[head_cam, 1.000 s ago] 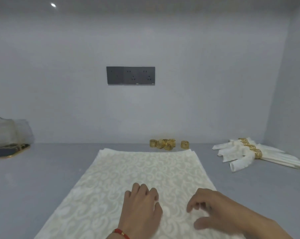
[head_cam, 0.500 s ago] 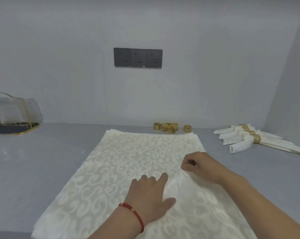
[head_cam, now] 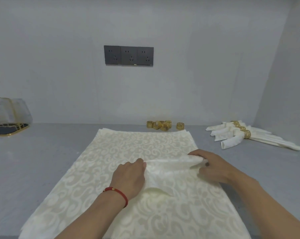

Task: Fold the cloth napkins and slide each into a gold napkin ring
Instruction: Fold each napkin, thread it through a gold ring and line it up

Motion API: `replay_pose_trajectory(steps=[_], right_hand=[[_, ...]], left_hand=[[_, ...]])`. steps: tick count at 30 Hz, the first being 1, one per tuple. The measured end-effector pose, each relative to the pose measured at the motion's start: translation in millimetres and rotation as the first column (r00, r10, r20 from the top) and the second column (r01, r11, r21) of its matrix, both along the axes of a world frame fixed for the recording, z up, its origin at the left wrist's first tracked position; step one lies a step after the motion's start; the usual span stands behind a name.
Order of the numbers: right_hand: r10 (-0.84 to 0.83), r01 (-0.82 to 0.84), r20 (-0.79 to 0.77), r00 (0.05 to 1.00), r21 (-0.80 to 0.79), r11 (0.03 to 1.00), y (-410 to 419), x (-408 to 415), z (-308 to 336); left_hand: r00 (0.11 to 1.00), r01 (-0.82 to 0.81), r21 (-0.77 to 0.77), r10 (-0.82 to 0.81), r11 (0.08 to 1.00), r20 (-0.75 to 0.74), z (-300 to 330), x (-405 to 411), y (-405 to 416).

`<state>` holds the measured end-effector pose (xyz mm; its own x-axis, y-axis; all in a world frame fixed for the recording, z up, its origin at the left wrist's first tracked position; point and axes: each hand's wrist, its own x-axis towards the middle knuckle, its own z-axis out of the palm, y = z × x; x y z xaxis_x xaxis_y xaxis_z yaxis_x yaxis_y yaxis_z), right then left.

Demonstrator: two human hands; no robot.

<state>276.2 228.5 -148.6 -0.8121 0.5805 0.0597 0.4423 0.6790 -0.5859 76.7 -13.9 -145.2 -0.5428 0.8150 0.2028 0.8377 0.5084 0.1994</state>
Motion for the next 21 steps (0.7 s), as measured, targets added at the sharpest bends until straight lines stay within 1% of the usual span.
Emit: replay_pose_trajectory(steps=[2, 5, 6, 7, 9, 12, 16, 17, 19, 21], right_hand=[[-0.012, 0.013, -0.021, 1.000, 0.044, 0.999, 2, 0, -7], [-0.047, 0.078, -0.200, 0.979, 0.148, 0.986, -1, -10, -17], [-0.080, 0.121, -0.239, 0.968, 0.160, 0.980, -2, -11, -14], [-0.115, 0.151, -0.248, 0.962, 0.130, 0.980, -4, -9, -12], [-0.145, 0.174, -0.184, 0.972, 0.147, 0.974, -2, 2, -7], [-0.145, 0.138, 0.009, 0.989, 0.247, 0.959, -2, 48, -4], [-0.160, 0.041, 0.263, 0.951, 0.404, 0.914, -26, 108, 9], [-0.148, 0.014, 0.294, 0.944, 0.413, 0.911, -38, 114, 14], [-0.094, -0.042, 0.303, 0.948, 0.413, 0.910, -65, 119, 23], [-0.026, -0.086, 0.265, 0.964, 0.403, 0.911, -90, 113, 27]], left_hand=[[1.000, -0.011, -0.005, 0.011, 1.000, -0.005, 0, 0, 0], [1.000, -0.018, -0.004, 0.018, 1.000, -0.018, 2, 5, -2], [0.999, -0.017, -0.009, 0.017, 1.000, -0.029, 4, 9, -2], [0.999, -0.004, -0.021, 0.003, 1.000, -0.046, 3, 13, -2], [0.996, 0.045, -0.022, -0.046, 0.999, -0.083, 2, 20, 1], [0.991, 0.114, -0.020, -0.115, 0.993, -0.072, 0, 33, 12], [0.967, 0.250, -0.053, -0.252, 0.967, -0.039, 0, 50, 14], [0.962, 0.267, -0.059, -0.270, 0.962, -0.043, 2, 49, 10], [0.956, 0.284, -0.066, -0.288, 0.956, -0.048, 6, 41, -4], [0.956, 0.288, -0.080, -0.290, 0.954, -0.028, 12, 27, -23]])
